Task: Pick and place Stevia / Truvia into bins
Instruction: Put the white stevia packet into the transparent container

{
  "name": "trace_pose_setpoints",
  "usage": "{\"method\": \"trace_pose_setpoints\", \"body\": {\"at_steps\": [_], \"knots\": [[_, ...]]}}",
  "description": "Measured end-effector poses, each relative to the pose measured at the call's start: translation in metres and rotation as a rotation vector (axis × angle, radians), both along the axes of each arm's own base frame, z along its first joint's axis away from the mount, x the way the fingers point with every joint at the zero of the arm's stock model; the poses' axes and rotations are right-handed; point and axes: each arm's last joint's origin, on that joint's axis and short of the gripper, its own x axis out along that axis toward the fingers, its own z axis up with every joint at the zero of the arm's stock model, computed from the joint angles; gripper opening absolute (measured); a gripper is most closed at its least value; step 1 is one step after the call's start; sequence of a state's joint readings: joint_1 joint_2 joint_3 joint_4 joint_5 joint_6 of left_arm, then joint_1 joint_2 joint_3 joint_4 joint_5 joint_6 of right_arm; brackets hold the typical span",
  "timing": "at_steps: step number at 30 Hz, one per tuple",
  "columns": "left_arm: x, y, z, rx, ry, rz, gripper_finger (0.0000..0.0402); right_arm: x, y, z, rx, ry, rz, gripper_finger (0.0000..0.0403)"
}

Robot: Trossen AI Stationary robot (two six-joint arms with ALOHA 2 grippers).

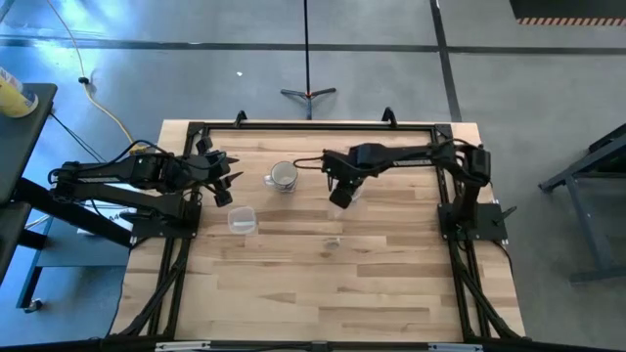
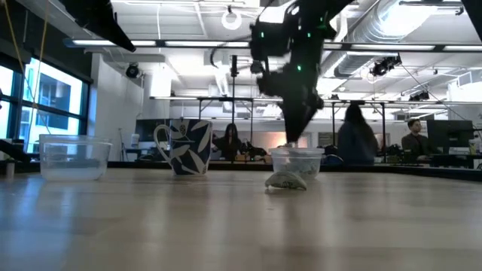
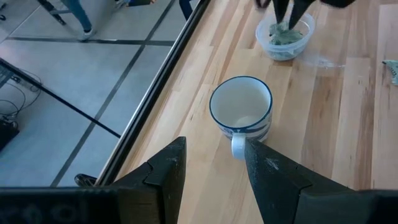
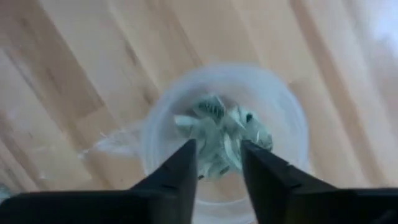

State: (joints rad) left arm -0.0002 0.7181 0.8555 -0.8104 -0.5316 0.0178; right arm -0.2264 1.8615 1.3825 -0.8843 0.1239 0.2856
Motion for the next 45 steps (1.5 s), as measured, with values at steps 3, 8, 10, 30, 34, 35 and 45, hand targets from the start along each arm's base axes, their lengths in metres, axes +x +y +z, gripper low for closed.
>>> {"method": "trace_pose_setpoints", "body": {"at_steps": [3, 8, 10, 30, 34, 35, 45], "knots": [[0.0, 0.0, 0.0, 0.0, 0.0, 0.0, 0.02, 0.008, 0.012, 0.012, -0.041, -0.027, 0.088, 0.0152], [0.0, 0.0, 0.0, 0.0, 0.0, 0.0, 0.02, 0.024, 0.061, 0.023, -0.01, -0.105, 0.399, 0.0208], [0.0, 0.0, 0.0, 0.0, 0.0, 0.0, 0.02, 0.027, 0.087, 0.019, -0.017, -0.098, 0.531, 0.0217], [0.0, 0.0, 0.0, 0.0, 0.0, 0.0, 0.02, 0.044, 0.163, -0.06, 0.042, 0.023, 0.555, 0.0217], [0.0, 0.0, 0.0, 0.0, 0.0, 0.0, 0.02, 0.046, 0.164, -0.066, 0.058, 0.035, 0.546, 0.0193], [0.0, 0.0, 0.0, 0.0, 0.0, 0.0, 0.02, 0.045, 0.164, -0.067, 0.058, 0.041, 0.54, 0.0181], [0.0, 0.0, 0.0, 0.0, 0.0, 0.0, 0.02, 0.041, 0.142, -0.055, 0.075, 0.15, 0.418, 0.0012]]}}
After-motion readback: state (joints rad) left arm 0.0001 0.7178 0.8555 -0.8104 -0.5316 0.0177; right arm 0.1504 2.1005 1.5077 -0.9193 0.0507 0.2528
